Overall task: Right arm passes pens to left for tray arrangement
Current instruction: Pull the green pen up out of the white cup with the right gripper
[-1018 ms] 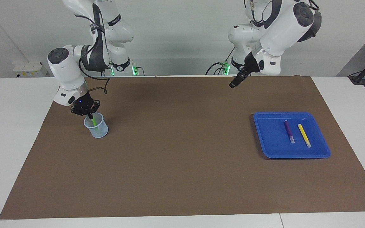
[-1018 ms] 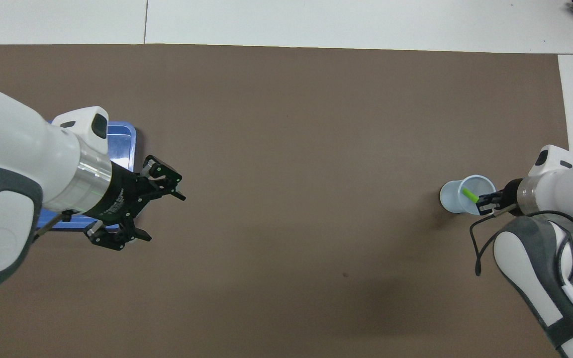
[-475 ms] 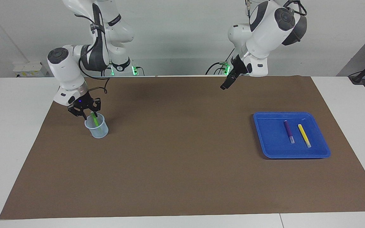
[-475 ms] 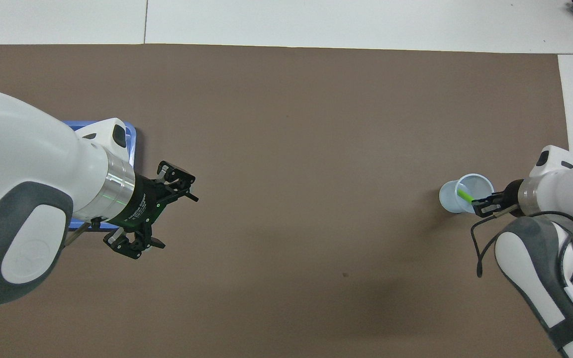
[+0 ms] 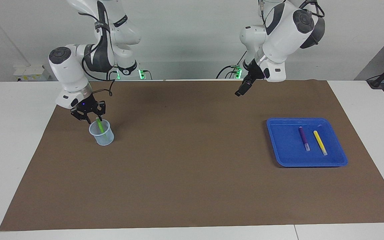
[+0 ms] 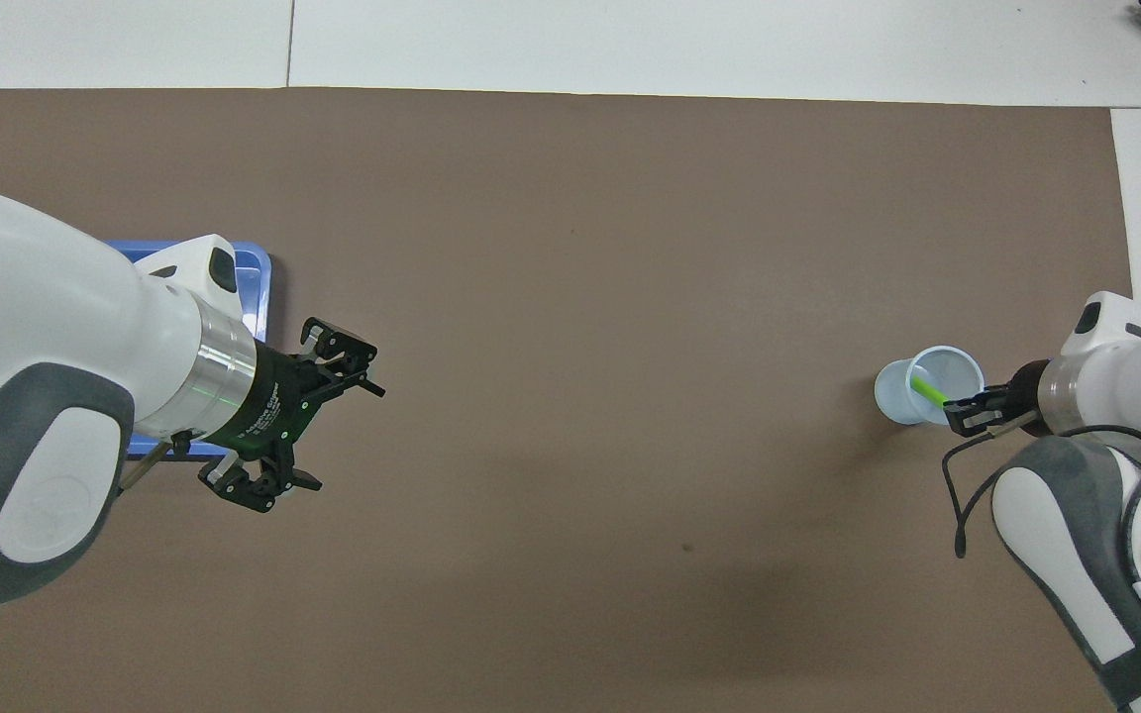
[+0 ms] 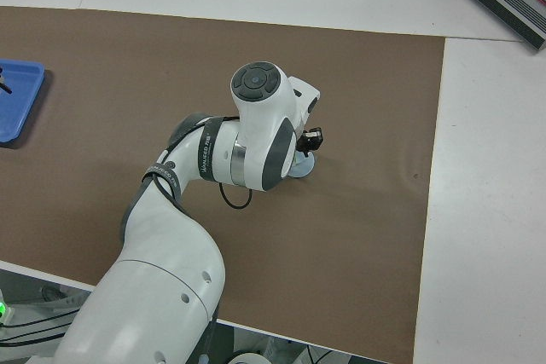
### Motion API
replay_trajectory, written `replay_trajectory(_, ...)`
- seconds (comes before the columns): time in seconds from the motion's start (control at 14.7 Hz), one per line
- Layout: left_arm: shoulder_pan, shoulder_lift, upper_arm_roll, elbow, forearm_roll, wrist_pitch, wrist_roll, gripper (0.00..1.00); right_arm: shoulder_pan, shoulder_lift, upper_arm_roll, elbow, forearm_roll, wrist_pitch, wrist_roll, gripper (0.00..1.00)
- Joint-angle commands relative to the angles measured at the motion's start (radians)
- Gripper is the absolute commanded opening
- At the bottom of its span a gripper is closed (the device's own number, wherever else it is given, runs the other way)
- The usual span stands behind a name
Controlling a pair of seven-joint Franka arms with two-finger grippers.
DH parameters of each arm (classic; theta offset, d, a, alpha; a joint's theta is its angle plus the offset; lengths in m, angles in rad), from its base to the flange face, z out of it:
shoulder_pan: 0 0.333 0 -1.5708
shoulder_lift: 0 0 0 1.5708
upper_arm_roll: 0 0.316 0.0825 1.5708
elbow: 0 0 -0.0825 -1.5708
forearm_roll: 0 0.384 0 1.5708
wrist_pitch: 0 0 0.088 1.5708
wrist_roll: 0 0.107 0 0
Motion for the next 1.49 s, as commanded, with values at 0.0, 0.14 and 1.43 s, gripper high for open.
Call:
replay_trajectory(0.0, 0.008, -0.041, 0.000, -0.041, -0.016, 0.023, -0.008, 1.00, -0.013, -0.028, 0.006, -0.022, -0.013, -0.011, 0.000, 0.49)
replay_trajectory(0.14, 0.008, -0.041, 0.000, -0.041, -0.017, 0.025, -0.008, 1.00, -0.013, -0.030, 0.006, -0.025, -0.013, -0.011, 0.000, 0.49)
replay_trajectory(1.43, 0.008, -0.045, 0.000, -0.051, -0.017, 0.043, -0.008, 1.00, -0.015, -0.040, 0.006, -0.045, -0.011, -0.016, 0.001, 0.33)
